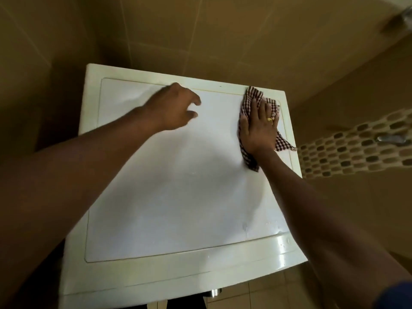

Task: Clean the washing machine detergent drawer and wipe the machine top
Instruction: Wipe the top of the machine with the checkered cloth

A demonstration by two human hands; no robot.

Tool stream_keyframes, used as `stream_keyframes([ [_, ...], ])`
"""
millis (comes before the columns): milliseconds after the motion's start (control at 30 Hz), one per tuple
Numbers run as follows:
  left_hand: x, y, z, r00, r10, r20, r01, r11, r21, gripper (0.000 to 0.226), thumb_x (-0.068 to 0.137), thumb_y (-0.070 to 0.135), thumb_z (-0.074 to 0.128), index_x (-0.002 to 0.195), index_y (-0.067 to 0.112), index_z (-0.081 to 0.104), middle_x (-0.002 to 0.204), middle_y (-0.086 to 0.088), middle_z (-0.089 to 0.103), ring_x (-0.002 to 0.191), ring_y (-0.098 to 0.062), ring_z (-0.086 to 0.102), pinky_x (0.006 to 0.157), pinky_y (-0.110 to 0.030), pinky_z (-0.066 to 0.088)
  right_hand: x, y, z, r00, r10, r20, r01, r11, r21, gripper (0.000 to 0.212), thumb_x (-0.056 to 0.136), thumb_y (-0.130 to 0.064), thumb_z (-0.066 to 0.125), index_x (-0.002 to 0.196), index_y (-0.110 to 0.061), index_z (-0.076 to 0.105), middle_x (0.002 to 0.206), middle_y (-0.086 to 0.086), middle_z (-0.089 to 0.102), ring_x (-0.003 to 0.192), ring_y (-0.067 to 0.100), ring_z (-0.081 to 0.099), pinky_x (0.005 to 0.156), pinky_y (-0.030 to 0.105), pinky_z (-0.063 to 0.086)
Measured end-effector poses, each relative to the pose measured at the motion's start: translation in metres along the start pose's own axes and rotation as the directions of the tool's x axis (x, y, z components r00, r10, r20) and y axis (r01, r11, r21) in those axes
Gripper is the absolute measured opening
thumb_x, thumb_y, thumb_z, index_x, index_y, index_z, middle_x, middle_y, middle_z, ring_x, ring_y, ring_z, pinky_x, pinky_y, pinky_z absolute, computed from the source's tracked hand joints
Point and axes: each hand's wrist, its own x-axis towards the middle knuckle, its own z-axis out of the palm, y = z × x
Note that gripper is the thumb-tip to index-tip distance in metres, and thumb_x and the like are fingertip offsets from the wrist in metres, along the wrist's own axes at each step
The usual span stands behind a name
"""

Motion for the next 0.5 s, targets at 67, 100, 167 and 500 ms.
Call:
stream_keyframes([
  [67, 0.005, -0.015, -0.007, 0.998, -0.067, -0.009, 0.068, 0.991, 0.115, 0.047, 0.097, 0.035, 0.066, 0.142, 0.027, 0.059, 0.140, -0.009, 0.062, 0.129, -0.033, 0.056, 0.104, -0.043, 0.046, 0.011, -0.028, 0.001, 0.999, -0.044, -0.011, 0.044, 0.999, 0.006, 0.069, 0.104, -0.052, 0.018, 0.163, -0.015, 0.018, 0.170, 0.011, 0.016, 0.157, 0.030, 0.010, 0.126, 0.056, 0.004],
  [100, 0.007, -0.022, -0.009, 0.995, -0.094, 0.021, 0.088, 0.980, 0.179, 0.049, 0.099, 0.035, 0.063, 0.146, 0.027, 0.055, 0.144, -0.011, 0.058, 0.132, -0.035, 0.053, 0.105, -0.044, 0.046, 0.009, -0.034, 0.000, 0.989, -0.147, -0.018, 0.147, 0.989, 0.007, 0.067, 0.105, -0.051, 0.020, 0.163, -0.016, 0.018, 0.170, 0.010, 0.015, 0.158, 0.029, 0.009, 0.126, 0.056, 0.005],
  [167, 0.010, -0.030, -0.008, 0.991, -0.102, 0.086, 0.073, 0.953, 0.294, 0.050, 0.101, 0.037, 0.058, 0.150, 0.029, 0.050, 0.149, -0.014, 0.051, 0.133, -0.038, 0.050, 0.105, -0.046, 0.045, -0.011, -0.025, -0.002, 0.907, -0.420, 0.003, 0.420, 0.907, -0.001, 0.064, 0.108, -0.046, 0.025, 0.163, -0.017, 0.015, 0.171, 0.006, 0.011, 0.159, 0.024, 0.003, 0.126, 0.054, 0.006],
  [500, 0.019, -0.040, -0.007, 0.988, -0.076, 0.137, 0.016, 0.919, 0.394, 0.048, 0.102, 0.033, 0.052, 0.150, 0.035, 0.049, 0.159, -0.014, 0.041, 0.133, -0.035, 0.053, 0.105, -0.041, 0.045, 0.040, -0.036, 0.000, 1.000, 0.016, -0.017, -0.016, 0.999, -0.032, 0.074, 0.102, -0.054, 0.013, 0.162, -0.012, 0.019, 0.169, 0.014, 0.015, 0.157, 0.033, 0.012, 0.124, 0.060, 0.006],
])
